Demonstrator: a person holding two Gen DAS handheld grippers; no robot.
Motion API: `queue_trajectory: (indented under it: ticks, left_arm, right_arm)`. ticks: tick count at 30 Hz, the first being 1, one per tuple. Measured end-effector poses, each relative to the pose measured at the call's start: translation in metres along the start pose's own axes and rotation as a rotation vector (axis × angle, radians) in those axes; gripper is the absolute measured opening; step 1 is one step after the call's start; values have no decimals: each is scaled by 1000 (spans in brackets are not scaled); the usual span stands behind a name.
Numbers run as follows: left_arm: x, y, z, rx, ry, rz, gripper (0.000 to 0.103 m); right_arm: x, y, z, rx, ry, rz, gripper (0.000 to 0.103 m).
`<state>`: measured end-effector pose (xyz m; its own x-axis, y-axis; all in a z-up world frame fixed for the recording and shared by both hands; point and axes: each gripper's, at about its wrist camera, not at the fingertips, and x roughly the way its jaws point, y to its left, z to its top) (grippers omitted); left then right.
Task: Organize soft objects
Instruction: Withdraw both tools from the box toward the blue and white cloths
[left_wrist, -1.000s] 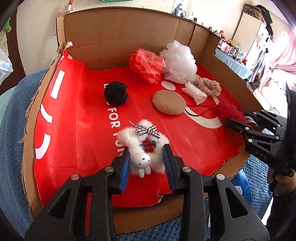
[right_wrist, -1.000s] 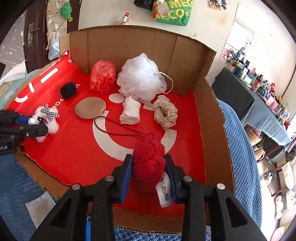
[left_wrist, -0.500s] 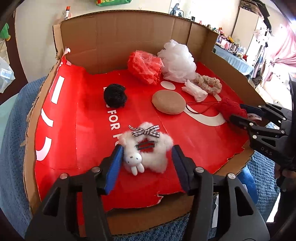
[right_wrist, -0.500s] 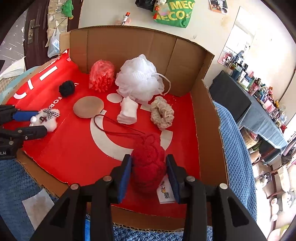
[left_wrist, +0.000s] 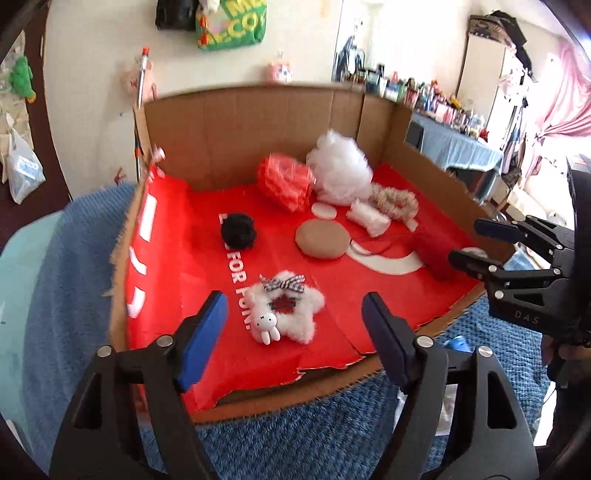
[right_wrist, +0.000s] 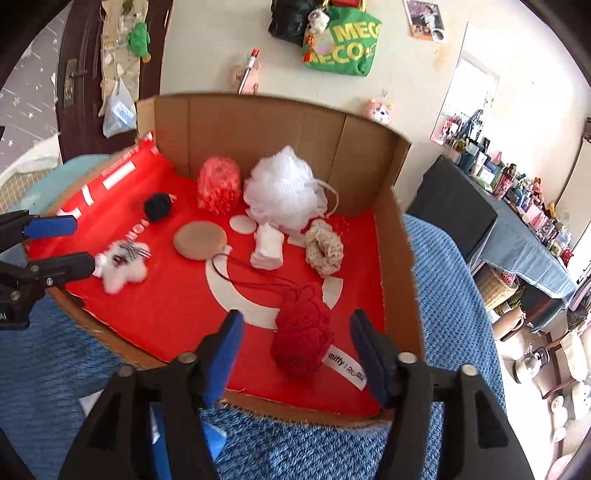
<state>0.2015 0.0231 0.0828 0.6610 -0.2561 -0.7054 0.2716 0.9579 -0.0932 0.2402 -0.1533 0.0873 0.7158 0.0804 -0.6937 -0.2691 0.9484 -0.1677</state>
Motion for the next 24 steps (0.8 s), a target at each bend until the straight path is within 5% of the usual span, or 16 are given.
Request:
queue_trajectory:
  ticks: [4,13,24]
  left_arm:
    - [-25,-6,-2,7,-71,9,86]
    - [-82,-26,-17,17,-236,81,91]
    - [-124,-42,-47,-2,-346,107,93]
  right_arm:
    - [-26,0,1,23,-60,7,81]
    - [-86,2,-9,94,-191,42,103]
    - [-129,11,-43,143,-301,13,103]
